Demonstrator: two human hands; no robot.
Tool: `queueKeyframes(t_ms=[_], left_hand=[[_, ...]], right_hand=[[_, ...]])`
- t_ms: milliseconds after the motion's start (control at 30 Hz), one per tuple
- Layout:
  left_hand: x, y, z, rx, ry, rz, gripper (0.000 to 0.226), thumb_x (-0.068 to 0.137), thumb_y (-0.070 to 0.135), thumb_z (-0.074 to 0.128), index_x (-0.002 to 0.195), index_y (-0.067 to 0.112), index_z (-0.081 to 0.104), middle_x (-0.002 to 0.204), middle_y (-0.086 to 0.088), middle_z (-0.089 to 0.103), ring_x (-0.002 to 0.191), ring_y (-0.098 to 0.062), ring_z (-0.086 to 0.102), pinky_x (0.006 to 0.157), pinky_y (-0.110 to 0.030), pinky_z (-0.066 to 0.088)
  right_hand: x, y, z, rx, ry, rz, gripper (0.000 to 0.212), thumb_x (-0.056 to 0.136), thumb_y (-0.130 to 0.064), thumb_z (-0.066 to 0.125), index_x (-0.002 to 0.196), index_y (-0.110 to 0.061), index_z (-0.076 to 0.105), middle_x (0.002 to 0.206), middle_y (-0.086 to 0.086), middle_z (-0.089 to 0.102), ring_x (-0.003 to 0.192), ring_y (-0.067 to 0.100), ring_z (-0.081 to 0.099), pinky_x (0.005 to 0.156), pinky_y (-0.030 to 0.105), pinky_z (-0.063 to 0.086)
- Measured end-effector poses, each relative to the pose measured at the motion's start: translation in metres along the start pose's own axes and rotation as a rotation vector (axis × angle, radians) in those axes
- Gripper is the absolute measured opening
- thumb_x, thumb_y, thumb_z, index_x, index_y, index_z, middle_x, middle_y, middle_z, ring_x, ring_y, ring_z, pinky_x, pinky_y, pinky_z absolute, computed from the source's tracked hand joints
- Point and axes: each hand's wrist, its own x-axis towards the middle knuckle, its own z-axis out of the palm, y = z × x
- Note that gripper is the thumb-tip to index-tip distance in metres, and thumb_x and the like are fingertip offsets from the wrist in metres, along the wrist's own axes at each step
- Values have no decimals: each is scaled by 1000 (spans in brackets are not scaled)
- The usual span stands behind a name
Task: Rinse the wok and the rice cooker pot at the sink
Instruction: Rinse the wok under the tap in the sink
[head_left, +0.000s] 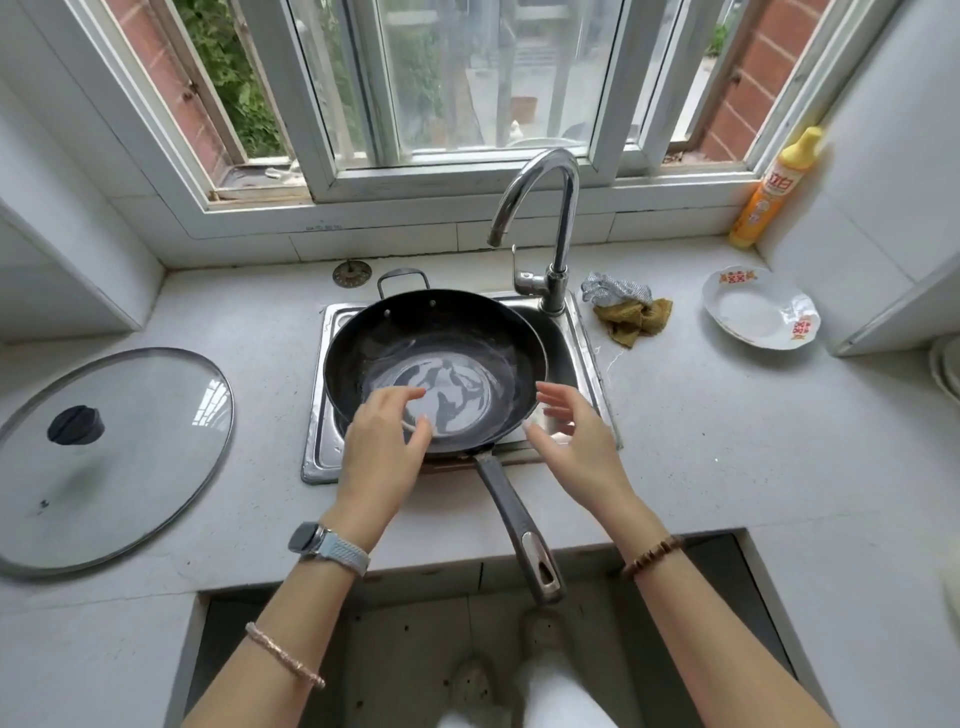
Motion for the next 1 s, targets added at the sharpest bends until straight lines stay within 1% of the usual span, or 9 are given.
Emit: queueKeyframes(t_ms=[133,200,300,500,600,667,767,900,1000], left_hand=[[20,8,-7,71,98,77,34,90,14,60,124,15,59,122,-1,59,114,-20,53,101,-40,44],[32,10,-8,110,137,83,36,89,11,61,125,13,59,122,-3,60,114,-22,54,102,-40,44],[50,14,-9,124,174,41,37,90,12,61,126,12,58,122,-4,60,114,-23,53,101,-35,40],[72,16,-9,167,225,-48,35,90,11,61,125,13,59,121,-4,61,113,-24,53,101,-43,43],[78,15,-6,186,240,-81,34,90,10,61,123,13,59,120,-3,60,111,-22,53,100,-43,44],[82,13,-4,200,243,-99,33,90,10,61,123,13,60,119,-4,60,111,-23,53,99,-42,43],[89,12,-1,202,253,-131,34,91,10,60,124,13,59,121,-4,60,111,-22,52,99,-40,42],[91,12,3,200,269,-168,34,91,9,59,124,12,59,121,-5,60,112,-22,52,100,-38,42],[88,11,4,199,271,-201,33,92,11,58,126,12,58,123,-3,59,114,-21,52,101,-38,41]], right_hand=[[37,-4,-18,25,-5,-68,51,89,-12,63,138,-18,49,130,-4,57,118,8,53,103,25,44],[60,-4,-25,56,-38,-74,55,90,-8,61,141,-18,44,134,-4,55,123,7,51,106,24,40],[98,-2,-32,50,-65,-78,57,89,-8,59,142,-21,41,135,-6,54,125,5,48,108,25,38],[182,9,-30,9,-147,-74,56,90,-4,52,142,-18,36,140,-3,49,131,8,43,112,32,33],[219,10,-25,2,-214,-38,59,91,2,46,146,-12,30,146,2,43,136,13,39,113,28,30],[241,11,-20,-24,-239,-38,63,91,4,45,148,-10,26,149,4,39,139,15,36,113,25,27],[265,11,-12,-12,-270,-39,64,91,3,46,149,-9,23,153,6,33,141,17,32,115,27,26],[281,11,-1,-12,-298,-48,64,91,5,46,150,-5,22,155,8,30,143,14,29,112,20,24],[288,14,5,-34,-272,-55,64,91,3,47,149,-7,24,154,7,33,142,16,31,109,18,24]])
